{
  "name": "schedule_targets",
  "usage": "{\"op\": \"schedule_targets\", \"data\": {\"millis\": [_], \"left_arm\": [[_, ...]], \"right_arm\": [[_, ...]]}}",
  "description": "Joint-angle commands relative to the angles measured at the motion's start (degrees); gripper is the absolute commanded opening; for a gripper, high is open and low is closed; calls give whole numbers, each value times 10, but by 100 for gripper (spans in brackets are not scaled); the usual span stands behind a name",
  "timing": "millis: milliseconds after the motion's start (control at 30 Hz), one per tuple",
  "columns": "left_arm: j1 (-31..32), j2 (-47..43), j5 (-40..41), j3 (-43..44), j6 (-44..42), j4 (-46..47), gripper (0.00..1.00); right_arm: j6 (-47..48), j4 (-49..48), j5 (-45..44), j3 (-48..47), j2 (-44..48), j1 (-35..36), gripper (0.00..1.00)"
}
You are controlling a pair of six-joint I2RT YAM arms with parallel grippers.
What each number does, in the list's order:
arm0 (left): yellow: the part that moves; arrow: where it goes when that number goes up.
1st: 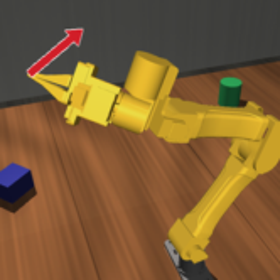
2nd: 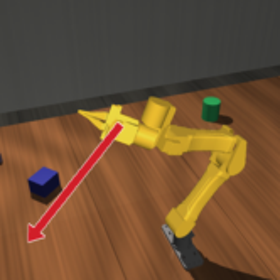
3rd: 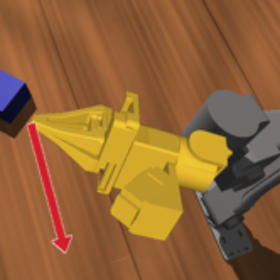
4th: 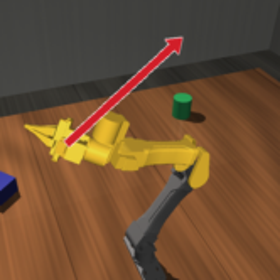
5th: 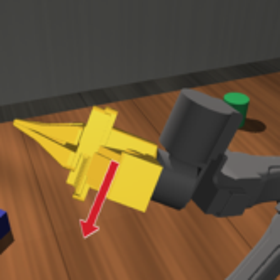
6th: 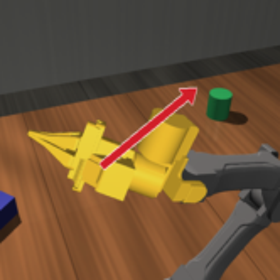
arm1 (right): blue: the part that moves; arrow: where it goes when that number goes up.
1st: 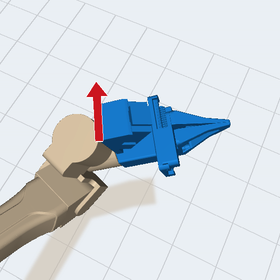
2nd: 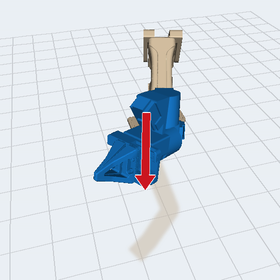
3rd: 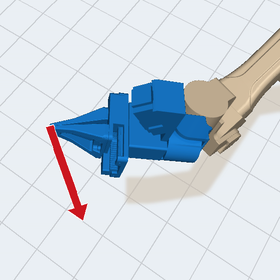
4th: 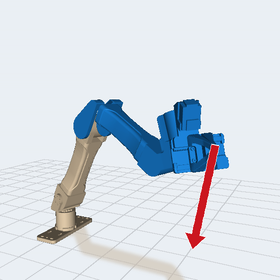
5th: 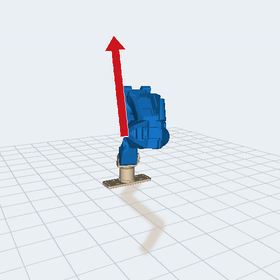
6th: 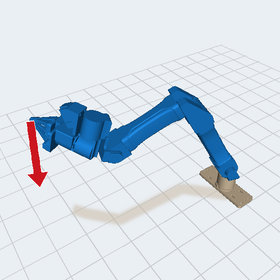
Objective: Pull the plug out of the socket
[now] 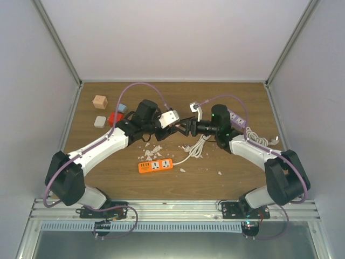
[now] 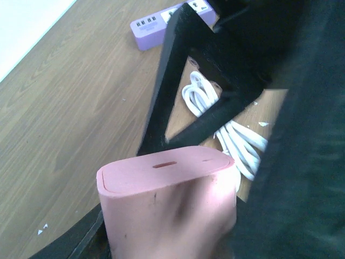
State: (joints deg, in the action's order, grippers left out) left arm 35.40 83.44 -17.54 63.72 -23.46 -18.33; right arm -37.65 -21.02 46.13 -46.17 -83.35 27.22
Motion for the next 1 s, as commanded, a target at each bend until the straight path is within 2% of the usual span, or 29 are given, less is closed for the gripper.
{"op": "schedule_targets", "data": {"millis": [0, 67, 167, 367, 533, 700, 967], "left_arm": [[-31, -25, -38, -15, -12, 2, 32], [-49, -30, -58, -22, -20, -15, 31], [-74, -33, -67, -33, -39, -45, 30], [-180, -40, -106, -57, -72, -103, 29], [-268, -46, -117, -82, -120, -145, 30], [-346, -23, -113, -102, -169, -186, 31], [-468, 28, -106, -143, -176, -155, 32]], "right_arm": [[31, -4, 13, 0, -1, -1, 84], [57, 2, 11, -1, 2, -6, 94], [139, 24, 18, -7, 7, -7, 99], [309, 115, 66, -35, 8, -7, 100], [409, 197, 74, -52, 4, -5, 100], [490, 282, 62, -77, -16, 10, 100], [555, 355, 12, -113, -67, 77, 100]]}}
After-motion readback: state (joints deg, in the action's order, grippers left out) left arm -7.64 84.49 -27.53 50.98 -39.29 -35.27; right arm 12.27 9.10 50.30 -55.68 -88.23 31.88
